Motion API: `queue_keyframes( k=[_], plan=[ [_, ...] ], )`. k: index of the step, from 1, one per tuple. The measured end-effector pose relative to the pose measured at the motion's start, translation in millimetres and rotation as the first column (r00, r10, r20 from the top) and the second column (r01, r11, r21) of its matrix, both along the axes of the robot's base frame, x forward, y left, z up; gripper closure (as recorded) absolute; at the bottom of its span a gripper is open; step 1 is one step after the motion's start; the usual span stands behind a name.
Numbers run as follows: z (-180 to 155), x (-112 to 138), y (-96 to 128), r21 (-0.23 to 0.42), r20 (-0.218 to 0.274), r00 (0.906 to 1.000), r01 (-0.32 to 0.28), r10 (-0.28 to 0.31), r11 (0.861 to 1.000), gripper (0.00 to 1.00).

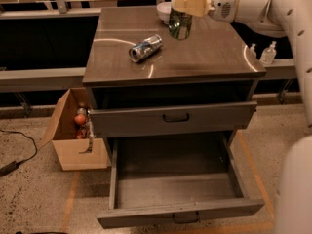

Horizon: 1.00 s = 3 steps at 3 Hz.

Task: Place green can into middle drawer

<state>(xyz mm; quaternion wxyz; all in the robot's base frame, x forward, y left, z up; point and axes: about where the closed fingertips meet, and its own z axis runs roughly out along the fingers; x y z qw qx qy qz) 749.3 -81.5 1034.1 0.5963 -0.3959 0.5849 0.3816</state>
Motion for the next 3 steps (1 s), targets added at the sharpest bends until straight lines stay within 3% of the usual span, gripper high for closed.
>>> queue_keyframes(
  k=[1, 2, 3],
  plan=[
    [34, -52, -17, 0.026, 0.063, 0.9972, 0.039, -0.041, 0.999, 1.00],
    [30, -98, -25, 0.017, 0.062, 0.9962, 0.060, -0.060, 0.998, 1.00],
    [-12, -137, -11, -0.028, -0.010, 0.9993, 0.035, -0.035, 0.999, 1.00]
  ],
)
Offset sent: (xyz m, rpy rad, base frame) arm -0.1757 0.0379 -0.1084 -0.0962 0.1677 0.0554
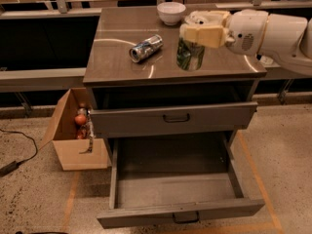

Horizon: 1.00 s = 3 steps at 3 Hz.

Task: Place green can into middle drawer

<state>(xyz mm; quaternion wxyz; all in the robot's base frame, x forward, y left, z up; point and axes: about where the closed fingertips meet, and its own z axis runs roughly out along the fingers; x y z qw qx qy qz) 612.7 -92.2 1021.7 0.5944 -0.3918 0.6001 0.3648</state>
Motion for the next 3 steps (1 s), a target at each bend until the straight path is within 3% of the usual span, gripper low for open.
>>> queue_keyframes(
  k=[1, 2, 3],
  plan=[
    [-53, -38, 26, -0.059, -0.104, 0.9933, -0.058, 0.052, 0.997, 1.00],
    [-72, -47, 37, -0.072, -0.139, 0.9875, -0.085, 0.074, 0.994, 1.00],
    [-72, -47, 37, -0.072, -0.139, 0.9875, -0.085, 0.074, 0.994, 1.00]
  ],
)
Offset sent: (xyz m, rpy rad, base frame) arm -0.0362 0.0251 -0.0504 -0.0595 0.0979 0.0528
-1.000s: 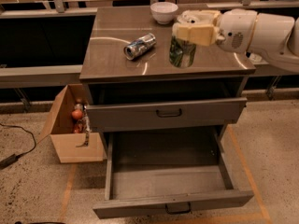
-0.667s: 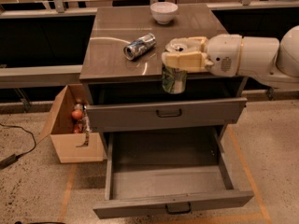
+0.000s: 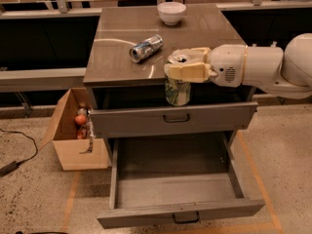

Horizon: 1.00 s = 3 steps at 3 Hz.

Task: Place green can into middle drawer

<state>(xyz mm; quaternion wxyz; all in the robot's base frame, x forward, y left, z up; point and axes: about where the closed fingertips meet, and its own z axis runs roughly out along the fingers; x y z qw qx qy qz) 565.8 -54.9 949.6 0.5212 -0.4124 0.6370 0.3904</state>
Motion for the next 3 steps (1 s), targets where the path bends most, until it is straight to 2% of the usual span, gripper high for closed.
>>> queue_keyframes(
  k=[1, 2, 3],
  plan=[
    [-16, 1, 5, 0.004, 0.001, 0.9992, 0.040, -0.040, 0.999, 1.00],
    [-68, -12, 19, 0.034, 0.030, 0.9940, 0.104, -0.105, 0.994, 1.00],
    [-131, -30, 53, 0.048, 0.084, 0.9890, 0.118, -0.121, 0.992, 1.00]
  ],
)
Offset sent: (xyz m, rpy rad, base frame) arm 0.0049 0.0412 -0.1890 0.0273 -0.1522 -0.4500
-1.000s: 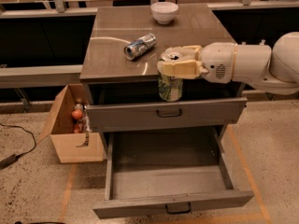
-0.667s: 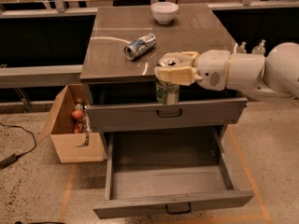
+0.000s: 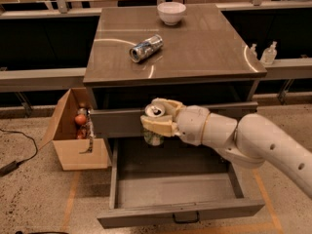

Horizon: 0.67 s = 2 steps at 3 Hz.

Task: Place green can into middle drawer

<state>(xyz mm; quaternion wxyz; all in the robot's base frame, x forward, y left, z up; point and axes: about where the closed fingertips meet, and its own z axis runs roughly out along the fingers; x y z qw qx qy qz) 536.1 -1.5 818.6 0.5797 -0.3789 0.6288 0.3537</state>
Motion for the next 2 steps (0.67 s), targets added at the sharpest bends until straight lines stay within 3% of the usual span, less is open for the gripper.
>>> queue_keyframes(
  k=[1, 2],
  plan=[
    [-50, -5, 20, -0.022, 0.051, 0.9972, 0.057, -0.055, 0.998, 1.00],
    [-101, -8, 29, -0.081, 0.047, 0.9900, 0.137, -0.133, 0.987, 1.00]
  ],
)
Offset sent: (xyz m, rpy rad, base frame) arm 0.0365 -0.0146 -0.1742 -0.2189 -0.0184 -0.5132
